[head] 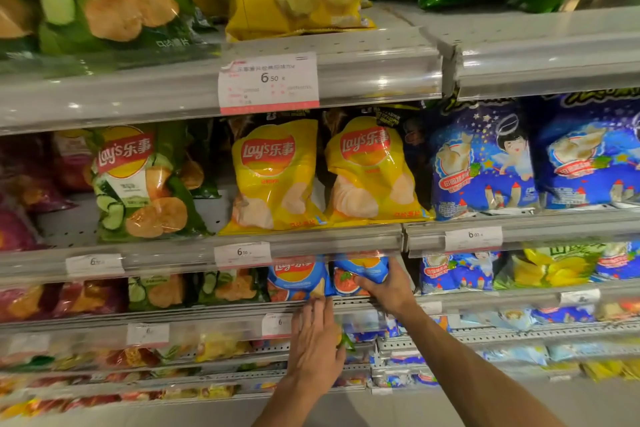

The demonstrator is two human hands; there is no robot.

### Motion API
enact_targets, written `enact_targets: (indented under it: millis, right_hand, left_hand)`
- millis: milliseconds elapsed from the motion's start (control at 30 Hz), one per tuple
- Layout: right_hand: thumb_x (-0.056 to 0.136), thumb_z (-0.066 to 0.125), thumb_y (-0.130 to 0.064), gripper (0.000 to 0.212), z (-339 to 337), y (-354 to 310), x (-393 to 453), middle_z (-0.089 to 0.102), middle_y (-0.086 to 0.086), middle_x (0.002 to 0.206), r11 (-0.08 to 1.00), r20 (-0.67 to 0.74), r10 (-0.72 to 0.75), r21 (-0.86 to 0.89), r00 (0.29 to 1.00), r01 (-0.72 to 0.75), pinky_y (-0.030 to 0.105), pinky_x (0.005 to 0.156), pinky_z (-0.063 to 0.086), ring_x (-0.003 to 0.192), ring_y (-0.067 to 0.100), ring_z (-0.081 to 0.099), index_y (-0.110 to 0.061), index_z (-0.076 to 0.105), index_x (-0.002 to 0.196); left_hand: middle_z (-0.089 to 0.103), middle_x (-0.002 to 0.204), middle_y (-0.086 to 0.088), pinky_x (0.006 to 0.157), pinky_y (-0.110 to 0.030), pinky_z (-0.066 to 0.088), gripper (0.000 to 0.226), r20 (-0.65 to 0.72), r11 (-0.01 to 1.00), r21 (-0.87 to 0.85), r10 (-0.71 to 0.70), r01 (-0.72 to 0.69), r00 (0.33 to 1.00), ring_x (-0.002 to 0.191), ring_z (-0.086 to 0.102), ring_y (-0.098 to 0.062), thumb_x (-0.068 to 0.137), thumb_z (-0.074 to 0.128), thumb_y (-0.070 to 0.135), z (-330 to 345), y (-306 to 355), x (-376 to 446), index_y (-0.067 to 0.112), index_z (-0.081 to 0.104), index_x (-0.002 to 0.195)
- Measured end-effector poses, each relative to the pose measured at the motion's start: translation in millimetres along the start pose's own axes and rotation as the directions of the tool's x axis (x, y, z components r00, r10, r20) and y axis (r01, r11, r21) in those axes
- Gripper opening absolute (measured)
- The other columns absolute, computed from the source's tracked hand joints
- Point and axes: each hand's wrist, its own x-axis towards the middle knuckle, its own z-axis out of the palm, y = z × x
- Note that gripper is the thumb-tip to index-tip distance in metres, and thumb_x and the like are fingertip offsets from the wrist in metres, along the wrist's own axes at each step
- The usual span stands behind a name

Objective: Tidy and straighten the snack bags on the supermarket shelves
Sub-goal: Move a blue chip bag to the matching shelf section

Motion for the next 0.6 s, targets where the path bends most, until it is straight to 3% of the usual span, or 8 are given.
enact_targets:
  millis: [100, 233, 333, 433, 500, 600]
  right_hand:
    - [0.075, 0.091, -0.028, 0.051, 8, -1, 2, 0.066, 0.005, 0.102, 0.999, 0.014, 0.021, -0.036, 1.0, -0.02, 0.029, 0.076, 0.044, 0.093, 0.023, 0.064, -0.012, 0.053, 0.106]
    - [0.073, 0.091, -0.029, 0.063, 4, -1, -5, 0.065, 0.005, 0.113, 0.998, 0.073, -0.004, -0.055, 0.997, 0.008, 0.031, 0.081, 0.049, 0.102, 0.022, 0.064, -0.013, 0.051, 0.118]
    - [0.072, 0.091, -0.023, 0.067, -7, -1, -19, 0.068, 0.004, 0.117, 0.998, 0.089, -0.059, 0.028, 0.994, 0.056, 0.041, 0.093, 0.057, 0.107, 0.019, 0.067, -0.016, 0.052, 0.126]
    - [0.077, 0.089, -0.021, 0.063, -23, 7, -36, 0.069, 0.002, 0.123, 0.988, 0.109, -0.07, 0.142, 0.992, 0.055, 0.042, 0.099, 0.056, 0.112, 0.014, 0.068, -0.017, 0.054, 0.13]
    - [0.08, 0.086, -0.024, 0.066, -38, 18, -48, 0.066, 0.0, 0.13, 0.99, 0.07, -0.043, 0.14, 0.997, 0.033, 0.036, 0.1, 0.056, 0.117, 0.014, 0.066, -0.012, 0.053, 0.136]
    - [0.085, 0.082, -0.024, 0.044, -71, 37, -64, 0.071, -0.008, 0.113, 0.995, -0.058, 0.003, 0.103, 0.998, 0.003, 0.022, 0.092, 0.057, 0.099, -0.001, 0.069, -0.022, 0.062, 0.124]
  left_hand:
    - [0.026, 0.147, -0.004, 0.117, -0.044, 0.025, 0.084, 0.006, 1.0, 0.006, -0.013, 0.013, 1.0, 0.135, 0.028, -0.027, 0.09, 0.052, 0.047, 5, -1, 2, 0.011, 0.014, 0.156]
    - [0.027, 0.147, -0.003, 0.117, -0.043, 0.029, 0.083, 0.014, 0.997, -0.02, -0.075, 0.075, 0.997, 0.136, 0.029, -0.026, 0.09, 0.055, 0.046, 6, 3, 5, 0.014, 0.016, 0.156]
    - [0.026, 0.149, -0.002, 0.119, -0.043, 0.027, 0.079, 0.003, 0.989, -0.05, -0.138, 0.138, 0.99, 0.138, 0.027, -0.025, 0.092, 0.053, 0.042, 6, 11, 7, 0.015, 0.016, 0.156]
    - [0.024, 0.154, -0.003, 0.121, -0.042, 0.024, 0.075, -0.026, 0.98, -0.057, -0.193, 0.191, 0.981, 0.143, 0.025, -0.025, 0.095, 0.05, 0.041, 6, 22, 5, 0.015, 0.016, 0.156]
    - [0.025, 0.156, -0.004, 0.12, -0.042, 0.025, 0.072, -0.056, 0.976, -0.055, -0.213, 0.21, 0.976, 0.143, 0.026, -0.025, 0.096, 0.048, 0.043, 5, 34, 4, 0.015, 0.02, 0.156]
    - [0.039, 0.151, -0.008, 0.117, -0.044, 0.03, 0.064, -0.11, 0.982, -0.118, -0.161, 0.148, 0.981, 0.138, 0.037, -0.029, 0.093, 0.057, 0.037, 8, 59, 4, 0.013, 0.04, 0.149]
